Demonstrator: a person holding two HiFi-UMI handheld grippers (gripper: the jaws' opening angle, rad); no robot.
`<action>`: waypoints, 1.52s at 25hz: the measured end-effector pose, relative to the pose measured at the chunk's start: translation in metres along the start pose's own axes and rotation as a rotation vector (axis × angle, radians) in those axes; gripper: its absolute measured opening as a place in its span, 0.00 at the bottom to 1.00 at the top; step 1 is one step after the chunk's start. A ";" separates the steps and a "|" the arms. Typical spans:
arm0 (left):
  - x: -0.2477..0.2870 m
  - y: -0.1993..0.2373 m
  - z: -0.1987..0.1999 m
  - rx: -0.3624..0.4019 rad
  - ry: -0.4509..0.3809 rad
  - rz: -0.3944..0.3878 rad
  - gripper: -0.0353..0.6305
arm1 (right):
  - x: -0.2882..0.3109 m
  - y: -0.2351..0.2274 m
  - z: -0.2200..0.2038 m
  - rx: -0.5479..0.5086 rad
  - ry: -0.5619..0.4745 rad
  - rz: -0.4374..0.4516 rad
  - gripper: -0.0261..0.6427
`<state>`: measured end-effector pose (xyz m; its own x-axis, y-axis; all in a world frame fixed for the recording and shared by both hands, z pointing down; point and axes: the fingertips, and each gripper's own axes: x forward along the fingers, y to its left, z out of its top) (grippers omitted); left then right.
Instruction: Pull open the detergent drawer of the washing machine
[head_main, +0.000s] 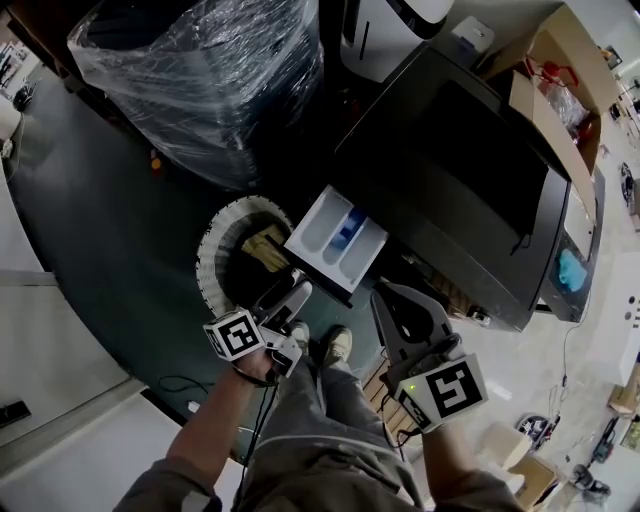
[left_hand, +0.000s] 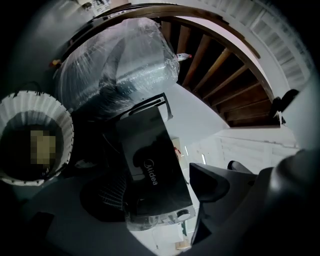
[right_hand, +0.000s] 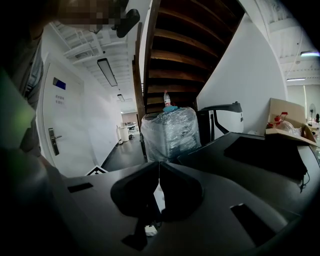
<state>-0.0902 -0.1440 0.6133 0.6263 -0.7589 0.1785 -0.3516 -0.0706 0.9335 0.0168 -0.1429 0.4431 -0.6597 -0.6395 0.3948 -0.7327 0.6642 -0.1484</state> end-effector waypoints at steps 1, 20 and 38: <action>-0.001 -0.004 0.003 0.030 0.007 0.003 0.68 | -0.001 0.000 0.003 -0.002 -0.004 -0.002 0.08; -0.030 -0.128 0.075 0.733 -0.014 0.141 0.42 | -0.050 0.004 0.094 -0.090 -0.136 -0.084 0.08; -0.056 -0.305 0.130 1.045 -0.168 0.069 0.28 | -0.134 0.014 0.186 -0.189 -0.317 -0.124 0.08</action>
<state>-0.1086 -0.1643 0.2780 0.5065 -0.8563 0.1010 -0.8561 -0.4854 0.1774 0.0639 -0.1200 0.2197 -0.6086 -0.7878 0.0948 -0.7860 0.6149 0.0641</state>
